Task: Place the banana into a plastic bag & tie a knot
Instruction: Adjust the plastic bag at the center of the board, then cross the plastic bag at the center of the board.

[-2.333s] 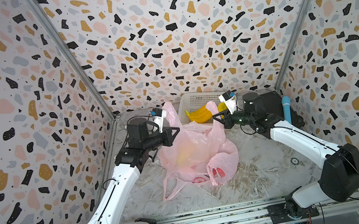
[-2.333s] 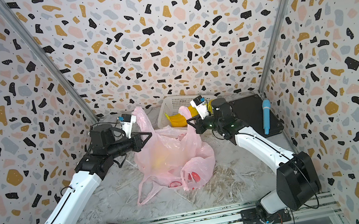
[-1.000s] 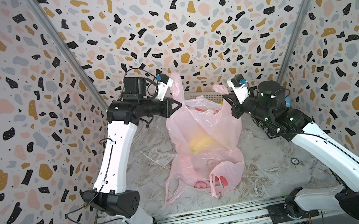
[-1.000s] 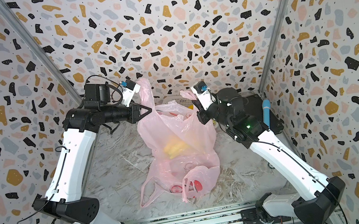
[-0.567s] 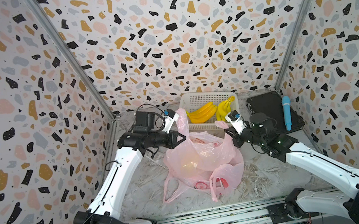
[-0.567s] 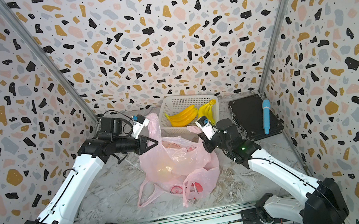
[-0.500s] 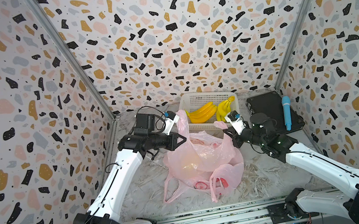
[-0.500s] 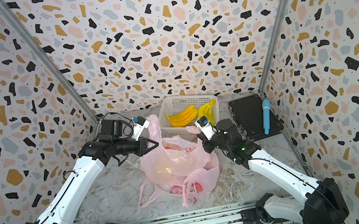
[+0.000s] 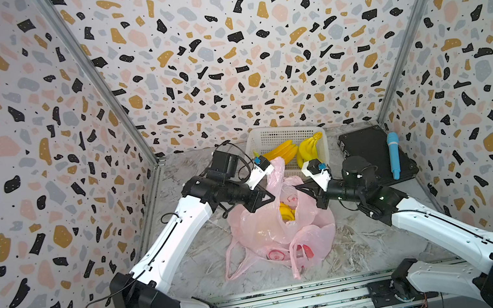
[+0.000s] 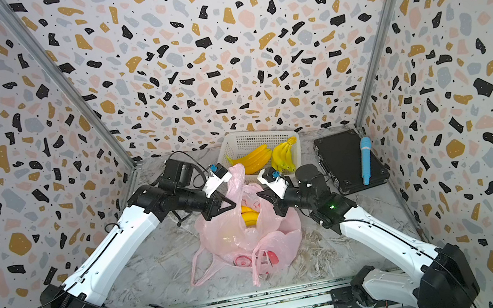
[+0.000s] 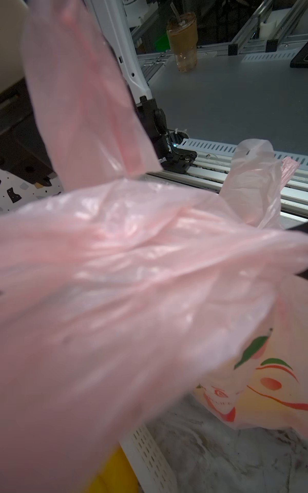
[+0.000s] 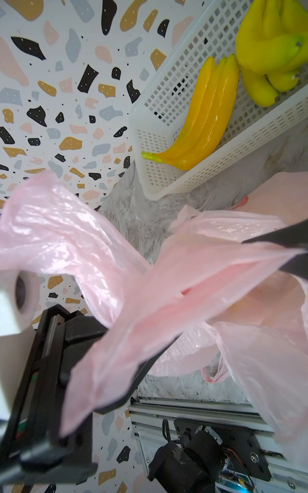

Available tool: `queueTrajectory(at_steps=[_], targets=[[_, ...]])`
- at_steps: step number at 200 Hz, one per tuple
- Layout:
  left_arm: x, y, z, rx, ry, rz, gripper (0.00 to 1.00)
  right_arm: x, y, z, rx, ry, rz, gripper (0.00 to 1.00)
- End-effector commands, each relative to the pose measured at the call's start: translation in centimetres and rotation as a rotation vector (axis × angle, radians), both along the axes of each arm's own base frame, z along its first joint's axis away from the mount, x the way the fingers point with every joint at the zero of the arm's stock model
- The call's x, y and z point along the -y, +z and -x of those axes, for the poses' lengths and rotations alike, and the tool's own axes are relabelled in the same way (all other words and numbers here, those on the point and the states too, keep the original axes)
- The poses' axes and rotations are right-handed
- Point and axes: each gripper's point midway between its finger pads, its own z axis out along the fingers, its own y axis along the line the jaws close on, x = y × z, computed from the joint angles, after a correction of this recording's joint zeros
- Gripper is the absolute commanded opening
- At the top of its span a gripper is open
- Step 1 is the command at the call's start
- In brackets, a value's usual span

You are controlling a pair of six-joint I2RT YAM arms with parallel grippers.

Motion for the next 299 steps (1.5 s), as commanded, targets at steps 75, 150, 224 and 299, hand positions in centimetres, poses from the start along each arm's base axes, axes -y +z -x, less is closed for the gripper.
queueTrajectory(at_steps=[75, 150, 224, 299], targets=[[-4.2, 4.0, -2.2, 0.318, 0.331, 0.101, 0.82, -0.1, 0.9, -0.4, -0.011, -0.032, -0.033, 0.0], [-8.3, 4.8, -0.7, 0.331, 0.723, 0.361, 0.99, -0.3, 0.8, -1.7, -0.097, -0.085, -0.036, 0.0], [-4.8, 6.1, 2.5, 0.476, 0.47, 0.506, 0.99, -0.2, 0.6, -2.6, -0.195, -0.142, -0.027, 0.0], [-2.7, 5.8, 0.2, 0.572, 0.385, 0.401, 0.91, -0.4, 0.8, -2.3, -0.258, -0.14, -0.042, 0.0]])
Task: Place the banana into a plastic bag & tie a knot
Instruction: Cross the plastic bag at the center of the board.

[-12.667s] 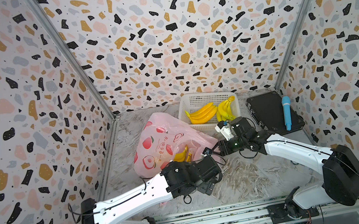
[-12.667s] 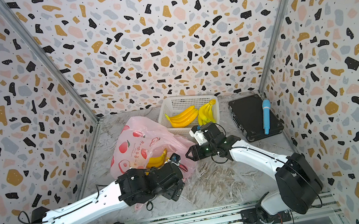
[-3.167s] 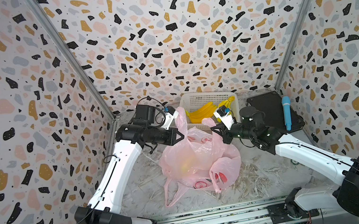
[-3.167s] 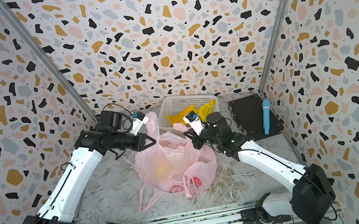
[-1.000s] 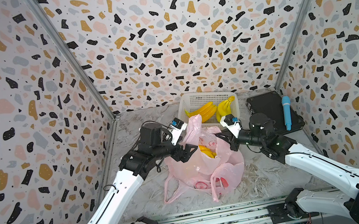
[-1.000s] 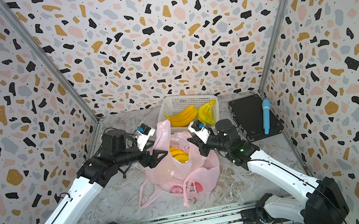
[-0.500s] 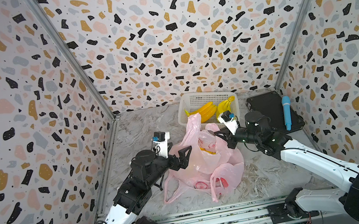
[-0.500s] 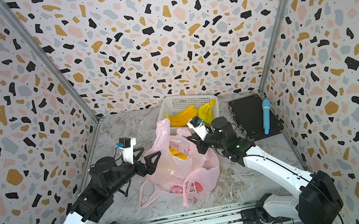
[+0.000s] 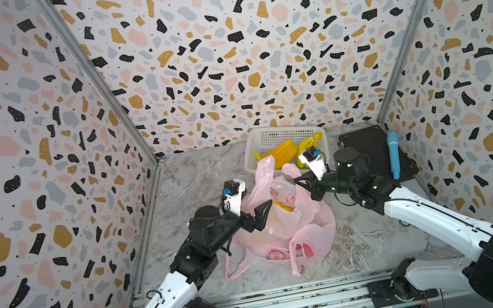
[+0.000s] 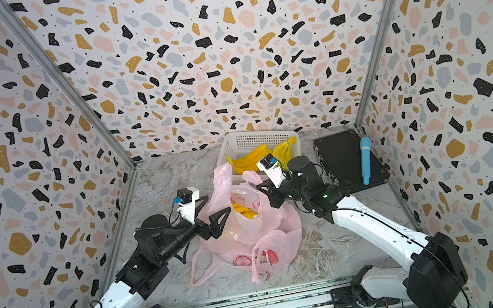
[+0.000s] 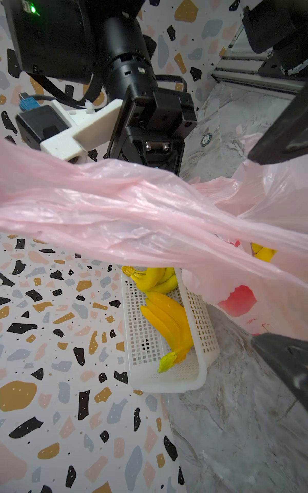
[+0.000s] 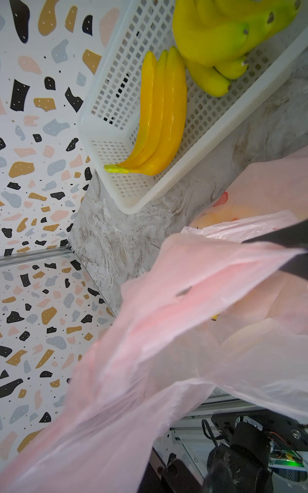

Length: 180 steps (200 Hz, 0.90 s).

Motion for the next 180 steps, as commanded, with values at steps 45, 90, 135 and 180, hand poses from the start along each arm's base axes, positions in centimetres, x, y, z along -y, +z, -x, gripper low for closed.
queueTrajectory(at_steps=[45, 90, 135, 180], targets=[[1.6, 3.8, -0.7, 0.136, -0.062, -0.028, 0.7, -0.3, 1.4, 0.3, -0.016, 0.009, -0.026, 0.0], [2.8, 3.8, -0.8, 0.092, -0.127, -0.089, 0.0, 0.4, 2.0, 0.7, 0.011, -0.003, -0.001, 0.0], [3.7, 4.8, -0.3, -0.035, -0.22, -0.21, 0.0, 4.6, 3.9, -1.3, 0.196, -0.19, 0.204, 0.0], [4.3, 6.0, -1.6, -0.114, -0.275, -0.267, 0.0, 5.0, 8.8, -2.4, 0.386, -0.19, 0.269, 0.0]])
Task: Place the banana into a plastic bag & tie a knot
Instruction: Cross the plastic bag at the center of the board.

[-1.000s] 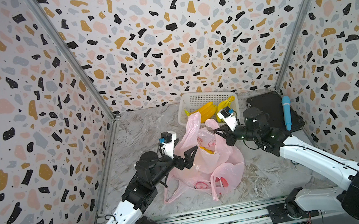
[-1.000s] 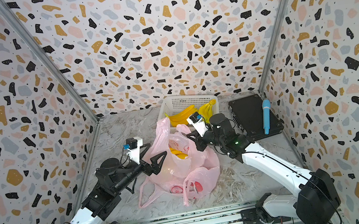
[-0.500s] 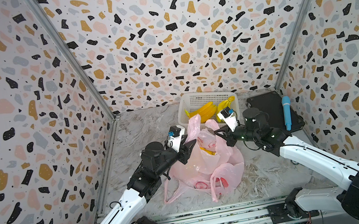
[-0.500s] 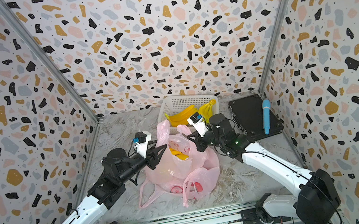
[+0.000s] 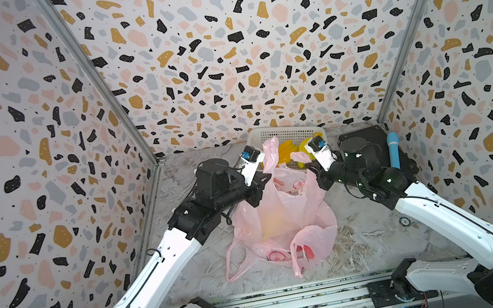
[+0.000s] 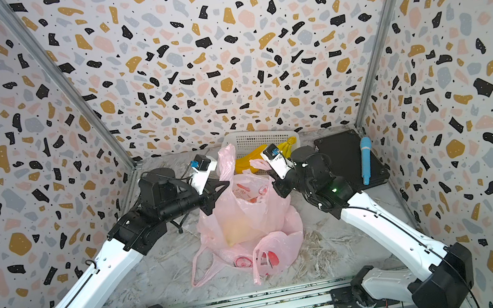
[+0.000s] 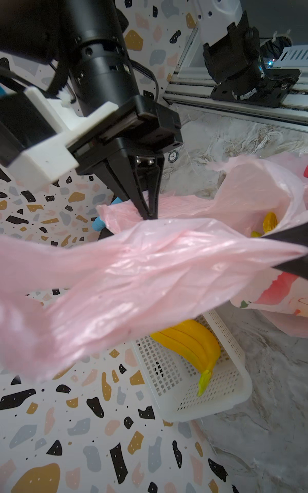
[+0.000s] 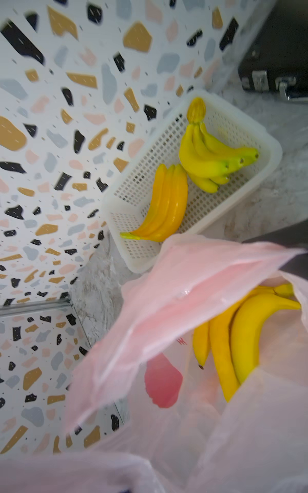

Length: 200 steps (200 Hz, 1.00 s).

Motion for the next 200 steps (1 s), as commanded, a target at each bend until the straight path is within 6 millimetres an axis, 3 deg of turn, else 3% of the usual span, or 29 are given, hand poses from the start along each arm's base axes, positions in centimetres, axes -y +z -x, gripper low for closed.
queueTrajectory(at_steps=[1, 14, 41, 59, 118, 158, 200], targets=[[0.1, -0.8, 0.6, -0.075, -0.074, -0.055, 0.0, 0.7, 2.8, -0.1, 0.13, 0.002, 0.066, 0.0], [-0.1, -2.1, 0.2, -0.129, -0.095, -0.083, 0.0, -0.3, 2.3, 0.8, 0.136, 0.083, 0.049, 0.0], [-0.7, -4.7, 0.1, -0.237, -0.159, -0.102, 0.0, -2.3, -1.2, 2.7, 0.094, 0.242, 0.027, 0.0], [-0.6, -5.9, 0.6, -0.273, -0.212, -0.123, 0.0, -3.6, -2.4, 4.2, 0.066, 0.352, -0.015, 0.0], [0.5, -6.4, 2.8, -0.281, -0.371, -0.076, 0.0, -6.5, -2.4, 7.2, -0.084, 0.557, -0.198, 0.0], [0.5, -6.6, 3.4, -0.264, -0.385, -0.077, 0.0, -6.9, -3.0, 8.1, -0.197, 0.588, -0.221, 0.0], [0.9, -6.2, 3.9, -0.244, -0.399, -0.081, 0.23, -6.4, -3.6, 9.3, -0.263, 0.581, -0.167, 0.0]])
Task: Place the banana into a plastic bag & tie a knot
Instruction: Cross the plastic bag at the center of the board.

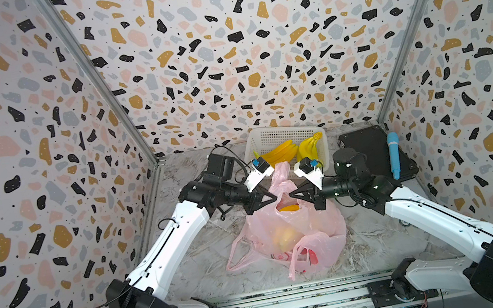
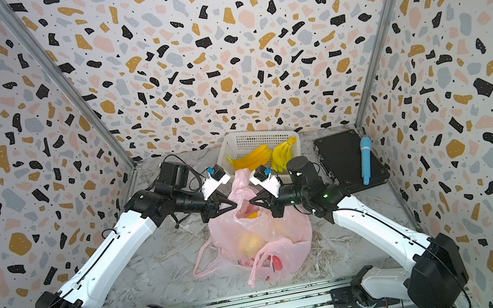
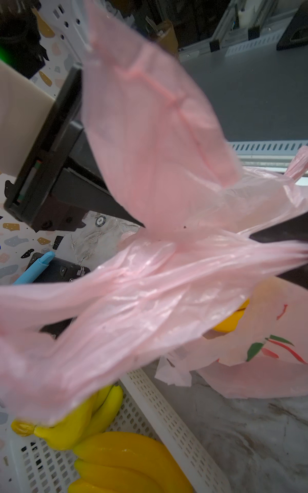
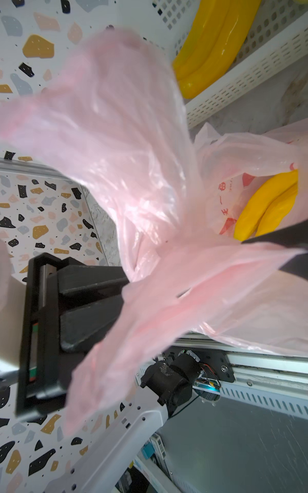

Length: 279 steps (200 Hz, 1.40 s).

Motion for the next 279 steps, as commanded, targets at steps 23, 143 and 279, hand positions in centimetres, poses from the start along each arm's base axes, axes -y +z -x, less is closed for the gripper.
queueTrajectory(at_steps=[23, 143, 279], targets=[[0.6, 1.8, 1.3, 0.066, -0.048, 0.041, 0.34, 0.3, 1.3, 1.7, -0.034, 0.026, 0.05, 0.0], [1.5, 3.1, 1.5, 0.119, -0.035, 0.077, 0.66, 0.6, 0.9, 1.9, -0.063, -0.002, 0.205, 0.0], [3.9, 3.5, 1.4, 0.088, -0.131, 0.067, 0.64, 1.3, 1.1, 1.7, -0.034, -0.001, 0.294, 0.0]])
